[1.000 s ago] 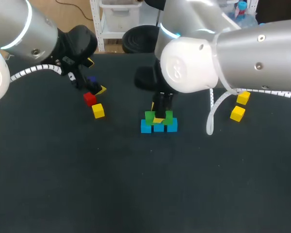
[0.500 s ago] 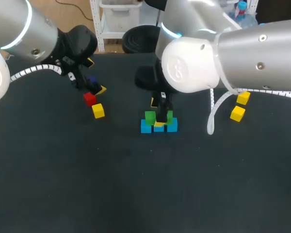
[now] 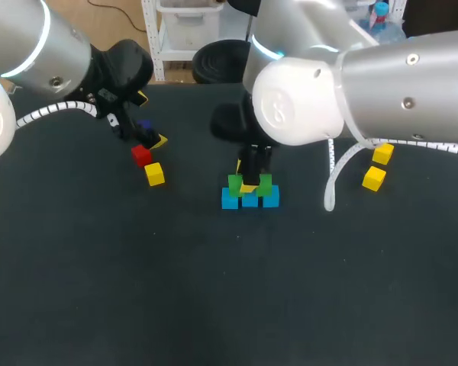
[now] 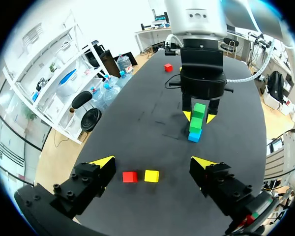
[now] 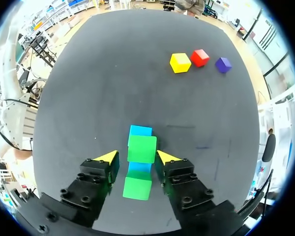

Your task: Place the blue cubes, place green cubes on the blue cubes, place the yellow cubes on the green cubes, then place the red cubes on the yellow cubes, and place purple cube on the red cubes.

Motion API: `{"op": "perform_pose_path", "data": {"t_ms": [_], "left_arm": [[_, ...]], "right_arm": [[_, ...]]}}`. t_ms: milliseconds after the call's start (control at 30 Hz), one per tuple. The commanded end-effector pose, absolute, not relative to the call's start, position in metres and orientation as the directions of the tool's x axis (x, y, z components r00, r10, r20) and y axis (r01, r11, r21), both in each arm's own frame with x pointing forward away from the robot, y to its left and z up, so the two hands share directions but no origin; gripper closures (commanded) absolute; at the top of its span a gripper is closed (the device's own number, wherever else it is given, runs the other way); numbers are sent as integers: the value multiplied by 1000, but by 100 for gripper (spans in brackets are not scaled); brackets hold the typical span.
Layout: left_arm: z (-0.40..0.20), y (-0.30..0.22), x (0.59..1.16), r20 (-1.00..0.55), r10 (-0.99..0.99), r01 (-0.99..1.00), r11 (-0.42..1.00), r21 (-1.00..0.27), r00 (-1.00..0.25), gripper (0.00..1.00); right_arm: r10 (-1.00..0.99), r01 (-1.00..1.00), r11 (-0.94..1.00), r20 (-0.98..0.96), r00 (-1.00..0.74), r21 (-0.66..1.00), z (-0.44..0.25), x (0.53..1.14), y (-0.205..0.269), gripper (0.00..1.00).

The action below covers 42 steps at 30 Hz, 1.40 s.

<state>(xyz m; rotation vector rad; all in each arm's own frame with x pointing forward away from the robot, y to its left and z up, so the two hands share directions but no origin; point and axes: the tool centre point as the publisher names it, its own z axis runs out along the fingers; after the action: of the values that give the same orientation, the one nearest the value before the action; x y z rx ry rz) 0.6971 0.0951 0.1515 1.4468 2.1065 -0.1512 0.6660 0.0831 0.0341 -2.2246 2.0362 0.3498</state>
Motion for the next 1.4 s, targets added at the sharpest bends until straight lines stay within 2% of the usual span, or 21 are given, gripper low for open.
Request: {"op": "perform_pose_path", "data": {"t_ms": [33, 600, 767, 1033, 1100, 1133, 1400], "left_arm": [[151, 96, 699, -516, 821, 888, 404, 219, -246, 0], [151, 96, 699, -516, 821, 888, 404, 219, -246, 0], [151, 96, 699, -516, 821, 888, 404, 219, -246, 0], [151, 96, 699, -516, 821, 888, 404, 219, -246, 0], [151, 96, 699, -516, 821, 888, 404, 219, -246, 0], [151, 96, 699, -516, 821, 888, 404, 219, -246, 0], [151, 96, 699, -516, 821, 888, 404, 219, -246, 0]], "right_arm": [[-967, -992, -99, -241, 77, 80, 34, 666, 82, 56], [-968, -992, -102, -238, 81, 78, 34, 664, 81, 61], [-969, -992, -103, -234, 83, 77, 34, 664, 79, 66], [-969, -991, -103, -233, 82, 81, 33, 663, 77, 66], [-969, -990, -107, -233, 85, 87, 32, 662, 77, 51], [-968, -990, -108, -235, 85, 87, 32, 662, 77, 0], [-967, -989, -119, -235, 97, 84, 32, 662, 80, 0]]}}
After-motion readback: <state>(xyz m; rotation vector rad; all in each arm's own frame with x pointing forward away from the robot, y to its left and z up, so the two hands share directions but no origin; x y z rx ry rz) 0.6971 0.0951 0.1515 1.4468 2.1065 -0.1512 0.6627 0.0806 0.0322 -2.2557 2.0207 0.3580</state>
